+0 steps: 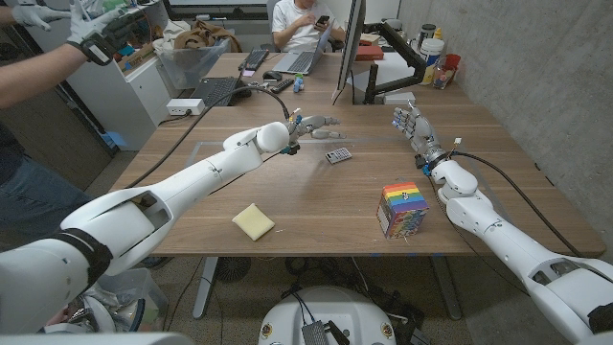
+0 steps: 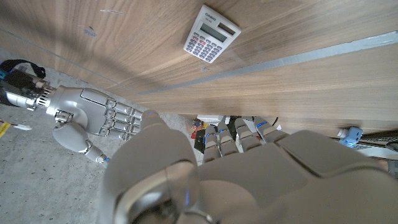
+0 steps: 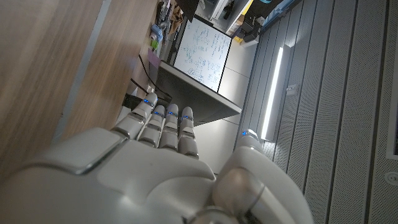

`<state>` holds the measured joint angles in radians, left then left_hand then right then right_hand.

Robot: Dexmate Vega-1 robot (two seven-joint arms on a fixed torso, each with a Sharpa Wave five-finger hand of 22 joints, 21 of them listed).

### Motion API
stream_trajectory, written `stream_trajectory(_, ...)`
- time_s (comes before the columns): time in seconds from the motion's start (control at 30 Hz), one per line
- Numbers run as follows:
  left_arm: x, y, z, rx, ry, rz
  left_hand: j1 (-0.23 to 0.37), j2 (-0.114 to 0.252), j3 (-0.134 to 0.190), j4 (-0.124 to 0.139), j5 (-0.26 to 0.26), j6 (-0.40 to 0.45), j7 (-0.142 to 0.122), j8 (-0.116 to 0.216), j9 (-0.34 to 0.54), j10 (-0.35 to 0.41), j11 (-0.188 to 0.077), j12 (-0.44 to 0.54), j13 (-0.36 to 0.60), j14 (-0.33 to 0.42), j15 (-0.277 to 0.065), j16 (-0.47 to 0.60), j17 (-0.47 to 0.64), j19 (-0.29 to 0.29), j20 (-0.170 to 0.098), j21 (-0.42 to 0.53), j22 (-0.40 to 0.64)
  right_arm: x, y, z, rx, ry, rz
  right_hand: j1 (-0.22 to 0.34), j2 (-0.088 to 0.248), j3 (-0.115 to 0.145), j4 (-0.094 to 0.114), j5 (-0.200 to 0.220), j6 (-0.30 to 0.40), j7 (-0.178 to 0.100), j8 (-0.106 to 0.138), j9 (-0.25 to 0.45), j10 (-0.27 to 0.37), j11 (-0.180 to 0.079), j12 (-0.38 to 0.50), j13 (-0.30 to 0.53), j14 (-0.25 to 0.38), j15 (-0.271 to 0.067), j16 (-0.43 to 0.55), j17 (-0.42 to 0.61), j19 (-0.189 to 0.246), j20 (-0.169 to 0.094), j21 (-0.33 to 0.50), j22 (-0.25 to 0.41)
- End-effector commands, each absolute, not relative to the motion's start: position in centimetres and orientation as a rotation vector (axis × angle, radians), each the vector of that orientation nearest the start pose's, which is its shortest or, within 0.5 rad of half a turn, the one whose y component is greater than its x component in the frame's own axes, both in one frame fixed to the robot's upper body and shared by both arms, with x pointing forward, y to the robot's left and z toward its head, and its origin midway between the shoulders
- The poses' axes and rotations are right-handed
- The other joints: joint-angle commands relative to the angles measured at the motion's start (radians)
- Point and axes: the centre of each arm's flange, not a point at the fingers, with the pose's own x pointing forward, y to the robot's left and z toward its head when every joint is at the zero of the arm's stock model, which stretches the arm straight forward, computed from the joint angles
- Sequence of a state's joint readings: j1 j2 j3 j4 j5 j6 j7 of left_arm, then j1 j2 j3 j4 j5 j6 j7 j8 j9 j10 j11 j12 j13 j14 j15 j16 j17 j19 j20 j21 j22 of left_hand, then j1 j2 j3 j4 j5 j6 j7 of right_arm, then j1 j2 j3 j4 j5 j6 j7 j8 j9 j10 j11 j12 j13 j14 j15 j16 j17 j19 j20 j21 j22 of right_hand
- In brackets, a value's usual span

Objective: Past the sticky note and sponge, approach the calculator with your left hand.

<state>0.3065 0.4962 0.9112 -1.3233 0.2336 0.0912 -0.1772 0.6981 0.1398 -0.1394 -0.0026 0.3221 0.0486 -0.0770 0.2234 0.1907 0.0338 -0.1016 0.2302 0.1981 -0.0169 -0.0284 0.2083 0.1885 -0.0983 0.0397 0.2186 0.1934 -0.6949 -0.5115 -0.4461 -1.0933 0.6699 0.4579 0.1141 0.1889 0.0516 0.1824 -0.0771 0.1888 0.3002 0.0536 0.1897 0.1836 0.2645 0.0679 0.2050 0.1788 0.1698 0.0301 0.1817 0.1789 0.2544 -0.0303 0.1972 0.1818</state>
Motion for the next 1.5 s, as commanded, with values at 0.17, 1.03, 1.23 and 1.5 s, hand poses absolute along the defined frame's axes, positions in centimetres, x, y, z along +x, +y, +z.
stream_trajectory(0.17,68.0,9.9,7.1,1.255,-0.543,-0.363,0.010,-0.001,-0.004,-0.008,0.002,0.006,-0.003,0.006,0.003,0.006,-0.010,0.001,0.001,0.006,-0.005,-0.001,0.004,0.001,0.005,0.007,0.001,67.2,-30.7,0.3,-0.016,-0.693,0.227,0.003,0.009,-0.002,-0.003,0.004,0.012,-0.001,0.007,0.002,0.006,0.004,0.003,0.002,0.009,-0.001,0.005,0.004,-0.001,-0.004,0.005,0.003)
stream_trajectory(1.03,69.9,9.0,6.3,1.273,-0.498,-0.383,0.014,-0.001,-0.004,-0.009,0.003,0.020,-0.007,0.006,0.003,0.017,-0.006,0.000,0.002,0.010,-0.006,-0.003,0.005,0.002,0.007,0.007,0.002,68.0,-31.0,-0.2,-0.009,-0.686,0.234,0.005,0.010,-0.003,-0.004,0.003,0.012,-0.003,0.006,0.002,0.007,0.000,0.003,0.002,0.010,0.000,0.004,0.004,0.001,-0.003,0.005,0.003)
stream_trajectory(1.23,70.1,8.9,6.3,1.273,-0.499,-0.386,0.015,-0.001,-0.005,-0.009,0.003,0.020,-0.007,0.005,0.003,0.015,-0.012,-0.001,0.003,0.010,-0.006,-0.004,0.005,0.002,0.007,0.007,0.002,68.1,-31.0,-0.1,-0.007,-0.689,0.233,0.005,0.010,-0.003,-0.004,0.003,0.013,-0.003,0.006,0.003,0.008,0.001,0.003,0.002,0.010,0.001,0.004,0.004,0.001,-0.003,0.005,0.003)
stream_trajectory(1.5,70.0,8.8,6.5,1.275,-0.502,-0.383,0.016,-0.001,-0.005,-0.009,0.003,0.020,-0.008,0.004,0.003,0.016,-0.013,-0.003,0.003,0.010,-0.005,-0.005,0.005,0.002,0.007,0.007,0.002,68.2,-31.0,0.0,-0.007,-0.691,0.235,0.005,0.010,-0.003,-0.005,0.003,0.013,-0.002,0.005,0.003,0.007,0.000,0.002,0.002,0.011,0.001,0.005,0.004,0.001,-0.002,0.005,0.003)
